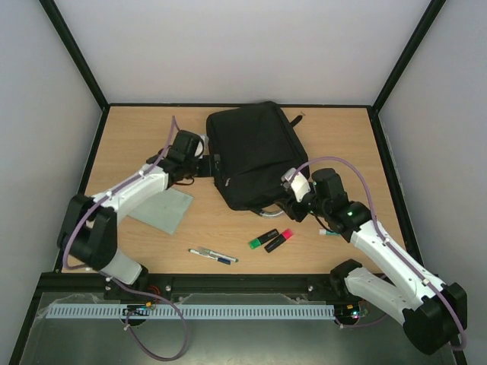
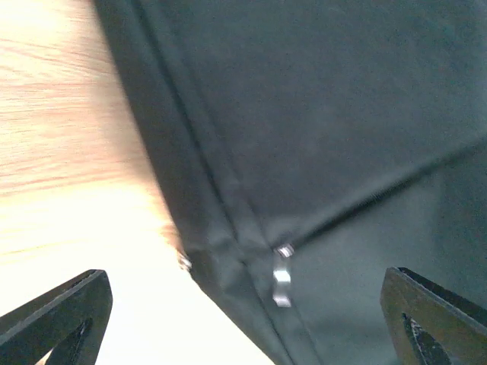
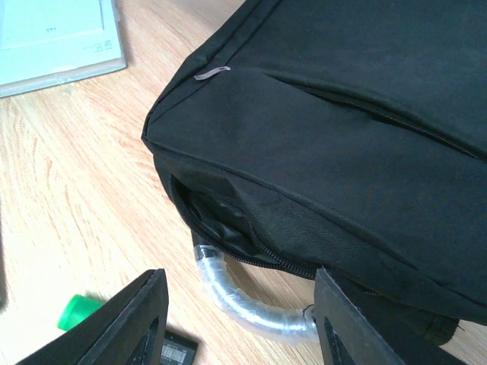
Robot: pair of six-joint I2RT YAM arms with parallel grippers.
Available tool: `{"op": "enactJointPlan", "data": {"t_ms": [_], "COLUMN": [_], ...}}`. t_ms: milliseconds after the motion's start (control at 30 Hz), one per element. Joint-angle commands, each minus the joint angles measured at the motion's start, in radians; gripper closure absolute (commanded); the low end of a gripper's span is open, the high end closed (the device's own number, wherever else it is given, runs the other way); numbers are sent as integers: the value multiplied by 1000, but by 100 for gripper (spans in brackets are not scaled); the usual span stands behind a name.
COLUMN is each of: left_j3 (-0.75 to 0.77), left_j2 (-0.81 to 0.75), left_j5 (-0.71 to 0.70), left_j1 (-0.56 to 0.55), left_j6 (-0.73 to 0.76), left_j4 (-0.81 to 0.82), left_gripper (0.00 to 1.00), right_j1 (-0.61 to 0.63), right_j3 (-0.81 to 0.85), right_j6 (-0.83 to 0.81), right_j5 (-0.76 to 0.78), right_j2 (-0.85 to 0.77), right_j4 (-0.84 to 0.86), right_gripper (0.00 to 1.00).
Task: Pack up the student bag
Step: Move the book to the center of the board.
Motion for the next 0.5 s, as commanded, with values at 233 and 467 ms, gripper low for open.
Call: {"op": "enactJointPlan", "data": {"t_ms": [233, 467], "left_j3": [261, 433], "left_j2": [437, 606], "left_j5": [56, 161], "left_j1": [119, 78], "left_j6": [-256, -247], "left_j4": [181, 219], "left_gripper": [1, 8], "right_j1": [-58, -61], "right_j3": [-18, -22], "right_j6": [13, 0], "right_j5": [-22, -15], "right_j2": [-71, -67], "right_j4": [-1, 1], "right_gripper": [46, 46]}}
